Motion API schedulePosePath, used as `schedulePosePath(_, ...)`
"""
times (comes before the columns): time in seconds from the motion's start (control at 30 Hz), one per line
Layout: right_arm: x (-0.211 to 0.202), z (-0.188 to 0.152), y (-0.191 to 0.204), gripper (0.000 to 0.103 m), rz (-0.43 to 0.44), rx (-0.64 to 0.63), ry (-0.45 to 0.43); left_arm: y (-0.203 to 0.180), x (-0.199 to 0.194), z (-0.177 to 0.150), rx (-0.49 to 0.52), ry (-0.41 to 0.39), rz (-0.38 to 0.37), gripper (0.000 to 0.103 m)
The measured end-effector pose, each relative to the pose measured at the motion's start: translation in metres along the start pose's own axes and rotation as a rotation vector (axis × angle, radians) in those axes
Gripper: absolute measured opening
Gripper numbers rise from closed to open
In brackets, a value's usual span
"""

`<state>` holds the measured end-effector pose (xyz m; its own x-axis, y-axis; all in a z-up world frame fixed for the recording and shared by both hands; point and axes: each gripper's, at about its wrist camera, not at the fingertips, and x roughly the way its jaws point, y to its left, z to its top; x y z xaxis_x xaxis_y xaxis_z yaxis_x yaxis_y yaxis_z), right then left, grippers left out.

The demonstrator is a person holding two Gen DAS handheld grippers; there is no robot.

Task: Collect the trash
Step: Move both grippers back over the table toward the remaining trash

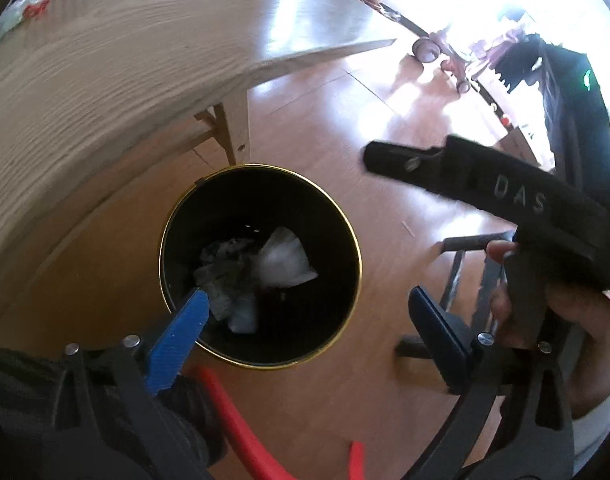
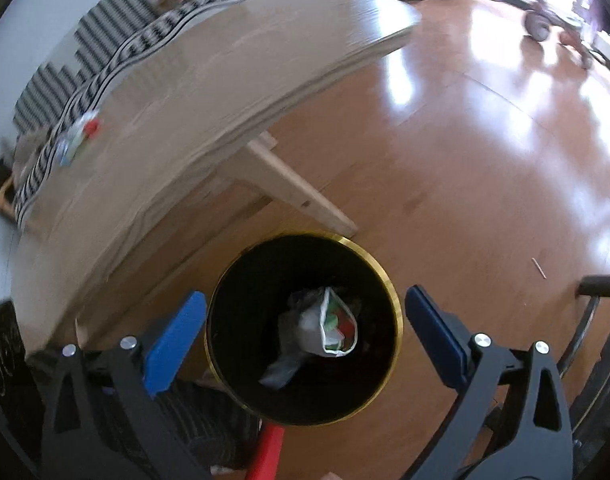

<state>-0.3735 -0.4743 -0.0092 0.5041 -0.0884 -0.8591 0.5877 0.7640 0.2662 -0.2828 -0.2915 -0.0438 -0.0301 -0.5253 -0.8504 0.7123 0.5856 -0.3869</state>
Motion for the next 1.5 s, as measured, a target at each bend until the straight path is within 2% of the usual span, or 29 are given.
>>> schedulePosePath(0.03,-0.004,0.001,-0.002,0.097,-0.016,-0.001,-0.022,0.001,-0.005,0.0,-0.009,-0.008,-0.01,0.097)
schedulePosePath(0.13,-0.02,0.006,-0.001,0.097,-0.085,-0.051,-0.12,-0.001,-0.044,0.004,0.017,-0.115,-0.008,0.097)
schedulePosePath(0.2,-0.027,0.01,0.006,0.097,-0.133,-0.093,-0.156,0.007,-0.078,0.011,0.041,-0.214,0.032,0.097)
schedulePosePath(0.27,-0.031,0.016,0.013,0.097,-0.123,-0.098,-0.18,0.028,-0.11,0.019,0.02,-0.3,0.104,0.097)
schedulePosePath(0.37,-0.035,0.027,0.036,0.097,-0.082,-0.115,-0.222,0.071,-0.14,0.028,-0.064,-0.358,0.213,0.097)
schedulePosePath(0.47,-0.033,0.038,0.072,0.097,-0.024,-0.158,-0.258,0.13,-0.158,0.032,-0.18,-0.349,0.311,0.097)
schedulePosePath(0.57,-0.02,0.04,0.117,0.097,0.026,-0.246,-0.249,0.186,-0.172,0.027,-0.302,-0.334,0.391,0.097)
schedulePosePath(0.67,0.001,0.037,0.161,0.097,0.061,-0.334,-0.213,0.216,-0.178,0.024,-0.339,-0.313,0.434,0.097)
schedulePosePath(0.8,0.027,0.034,0.214,0.097,0.088,-0.451,-0.17,0.25,-0.176,0.023,-0.384,-0.27,0.433,0.097)
schedulePosePath(0.9,0.044,0.035,0.239,0.097,0.086,-0.513,-0.146,0.271,-0.172,0.029,-0.418,-0.253,0.432,0.097)
schedulePosePath(1.0,0.062,0.041,0.258,0.097,0.065,-0.559,-0.13,0.283,-0.17,0.037,-0.403,-0.266,0.461,0.097)
schedulePosePath(1.13,0.086,0.055,0.278,0.097,0.048,-0.59,-0.114,0.299,-0.169,0.057,-0.419,-0.288,0.45,0.097)
schedulePosePath(1.3,0.107,0.081,0.295,0.098,0.075,-0.614,-0.123,0.316,-0.162,0.087,-0.391,-0.291,0.451,0.097)
schedulePosePath(1.43,0.128,0.109,0.317,0.098,0.083,-0.655,-0.062,0.33,-0.155,0.116,-0.351,-0.293,0.473,0.097)
schedulePosePath(1.5,0.138,0.12,0.327,0.098,0.099,-0.673,-0.064,0.342,-0.154,0.132,-0.358,-0.297,0.465,0.097)
